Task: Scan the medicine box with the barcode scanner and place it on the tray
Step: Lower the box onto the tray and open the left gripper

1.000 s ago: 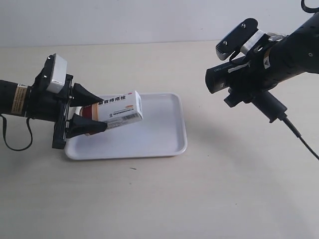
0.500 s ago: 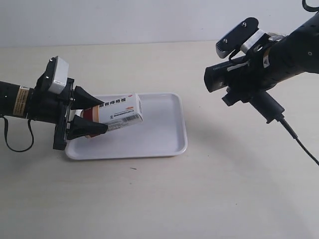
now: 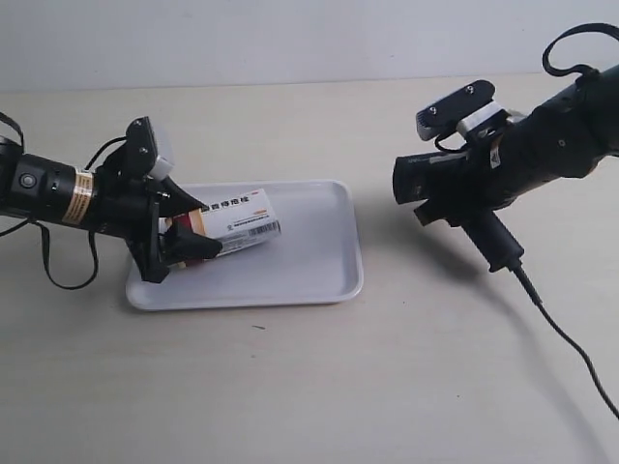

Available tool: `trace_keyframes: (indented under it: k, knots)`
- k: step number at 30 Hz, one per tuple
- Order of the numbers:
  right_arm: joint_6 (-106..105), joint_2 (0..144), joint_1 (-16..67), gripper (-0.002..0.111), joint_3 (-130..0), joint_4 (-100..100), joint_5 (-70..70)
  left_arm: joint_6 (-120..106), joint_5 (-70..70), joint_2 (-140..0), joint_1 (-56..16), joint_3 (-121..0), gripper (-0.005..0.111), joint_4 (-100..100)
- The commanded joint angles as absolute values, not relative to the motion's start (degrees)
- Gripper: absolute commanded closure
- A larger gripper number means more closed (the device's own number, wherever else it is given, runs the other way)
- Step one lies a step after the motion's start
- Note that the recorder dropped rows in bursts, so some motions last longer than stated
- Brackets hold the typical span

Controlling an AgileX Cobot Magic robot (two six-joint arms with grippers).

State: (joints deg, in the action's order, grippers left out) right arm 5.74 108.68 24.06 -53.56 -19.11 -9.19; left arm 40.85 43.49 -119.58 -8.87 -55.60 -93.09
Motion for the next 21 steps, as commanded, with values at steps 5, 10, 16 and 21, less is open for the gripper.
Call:
trace_keyframes:
  k: [5, 10, 16, 21]
  knots:
    - [9.6, 112.1, 23.0, 0.108, -54.2, -17.8, -5.6, 42.3, 40.5, -119.5, -11.6, -56.3, 0.107, -89.3]
    - [9.6, 114.1, 23.2, 0.102, -54.2, -16.1, -5.4, 42.6, 38.4, -119.6, -11.6, -56.3, 0.094, -89.1]
    - [9.6, 114.1, 23.3, 0.062, -54.2, -14.3, -5.5, 46.9, 38.4, -119.6, -11.6, -56.3, 0.025, -89.8]
    - [9.6, 112.3, 23.3, 0.021, -54.2, -9.4, -4.4, 49.8, 39.7, -119.4, -11.6, -56.3, 0.002, -91.2]
